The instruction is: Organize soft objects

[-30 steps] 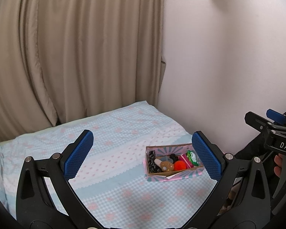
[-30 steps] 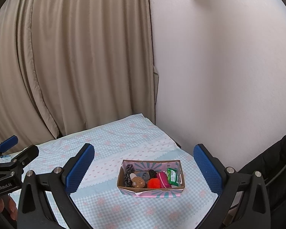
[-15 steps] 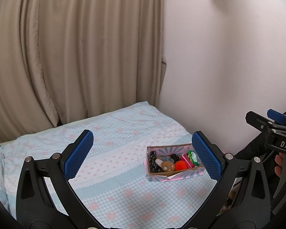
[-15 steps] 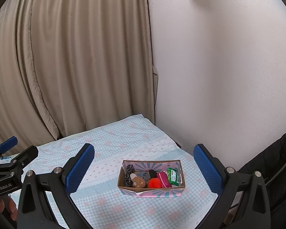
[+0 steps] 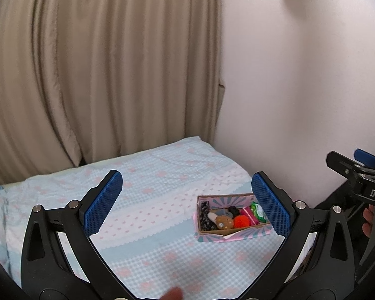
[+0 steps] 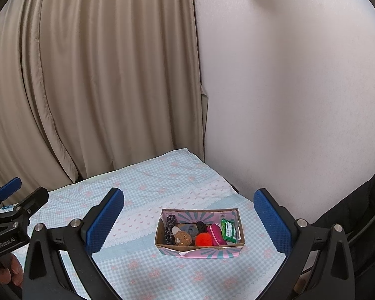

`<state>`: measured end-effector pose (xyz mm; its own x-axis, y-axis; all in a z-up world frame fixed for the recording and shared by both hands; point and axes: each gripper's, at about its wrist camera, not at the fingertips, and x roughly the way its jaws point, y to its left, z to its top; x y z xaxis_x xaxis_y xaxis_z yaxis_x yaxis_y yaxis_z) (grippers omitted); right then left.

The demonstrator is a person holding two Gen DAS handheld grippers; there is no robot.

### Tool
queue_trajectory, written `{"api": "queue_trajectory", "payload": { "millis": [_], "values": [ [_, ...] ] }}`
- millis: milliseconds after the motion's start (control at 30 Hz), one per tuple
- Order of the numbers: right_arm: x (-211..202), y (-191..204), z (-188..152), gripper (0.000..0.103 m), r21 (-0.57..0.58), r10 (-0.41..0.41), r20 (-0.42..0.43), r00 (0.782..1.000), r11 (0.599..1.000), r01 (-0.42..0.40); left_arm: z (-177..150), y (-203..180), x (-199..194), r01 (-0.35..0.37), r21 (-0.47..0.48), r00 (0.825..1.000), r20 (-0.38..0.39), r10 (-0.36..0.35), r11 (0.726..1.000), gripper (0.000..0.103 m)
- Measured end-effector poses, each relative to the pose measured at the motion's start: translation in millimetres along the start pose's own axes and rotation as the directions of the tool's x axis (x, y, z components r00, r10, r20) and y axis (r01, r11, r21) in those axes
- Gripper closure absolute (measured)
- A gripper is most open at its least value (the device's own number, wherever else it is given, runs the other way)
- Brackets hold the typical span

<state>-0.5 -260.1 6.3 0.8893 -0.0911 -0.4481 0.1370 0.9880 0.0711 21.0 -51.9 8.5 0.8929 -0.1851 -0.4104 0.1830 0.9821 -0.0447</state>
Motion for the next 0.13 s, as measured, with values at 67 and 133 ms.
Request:
{"api": "queue_trajectory", "payload": {
  "millis": [67,133],
  "values": [
    [1.4,0.6,-0.3,0.0,0.003,-0.001,-0.004,1.0,1.0,0.001,-1.3,2.2,1.0,-0.011,-0.007,1.0,0.008,0.011,1.0,0.0],
    [2.6,1.9,-1.1,0.0,0.006,-0.003,-0.009,1.0,1.0,0.004,-2.3,5.3,3.3,-0.018,-0.013,1.0,0.009,0.019,1.0,0.0]
  ]
}}
